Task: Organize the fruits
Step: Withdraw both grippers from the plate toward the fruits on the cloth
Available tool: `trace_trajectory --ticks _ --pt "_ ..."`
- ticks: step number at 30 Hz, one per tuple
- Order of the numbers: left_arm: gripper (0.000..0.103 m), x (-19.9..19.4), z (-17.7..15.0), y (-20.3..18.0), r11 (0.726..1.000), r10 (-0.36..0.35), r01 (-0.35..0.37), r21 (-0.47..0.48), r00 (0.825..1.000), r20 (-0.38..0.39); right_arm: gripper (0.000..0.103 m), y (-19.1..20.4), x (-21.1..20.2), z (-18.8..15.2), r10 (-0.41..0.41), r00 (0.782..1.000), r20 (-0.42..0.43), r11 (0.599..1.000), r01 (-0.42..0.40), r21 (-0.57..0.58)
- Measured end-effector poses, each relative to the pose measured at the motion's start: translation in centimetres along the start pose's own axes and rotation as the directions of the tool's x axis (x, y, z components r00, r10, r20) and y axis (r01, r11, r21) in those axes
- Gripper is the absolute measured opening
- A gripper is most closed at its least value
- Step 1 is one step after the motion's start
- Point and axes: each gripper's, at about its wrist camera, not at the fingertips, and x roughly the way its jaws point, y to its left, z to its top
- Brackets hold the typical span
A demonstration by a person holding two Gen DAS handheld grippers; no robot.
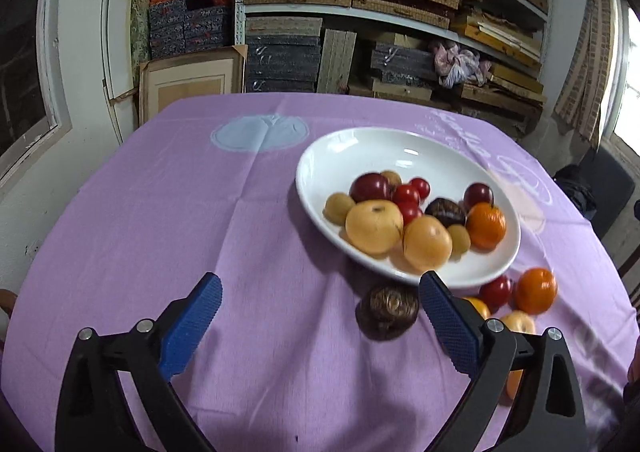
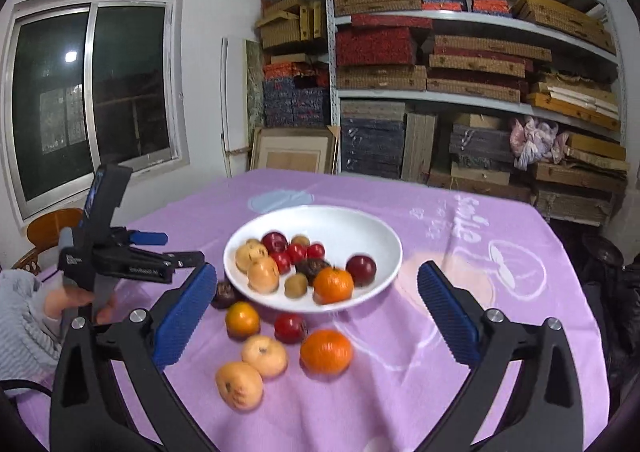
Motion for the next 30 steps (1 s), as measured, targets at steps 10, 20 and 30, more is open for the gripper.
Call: trace_trajectory --ticks 10,20,30 --pt "0.099 1.2 -2.3 -2.9 0.992 0.009 -0.009 0.125 1.0 0.004 0.099 -4.4 3.3 -4.6 0.057 0.986 -0.154 0.97 -0.019 0.243" --pt "0.073 4.1 -2.4 -4.2 0.979 -0.087 0.111 0.17 0.986 -0.141 0.099 -6.7 4.3 -5.3 0.083 0.975 -0.207 0.927 0.0 0.375" --pt "0.066 5.5 -1.6 -3.5 0.978 -0.14 0.164 0.126 0.974 -0.18 0.099 -6.9 5.3 -5.9 0.094 0.963 -0.254 0.921 0.013 0.39"
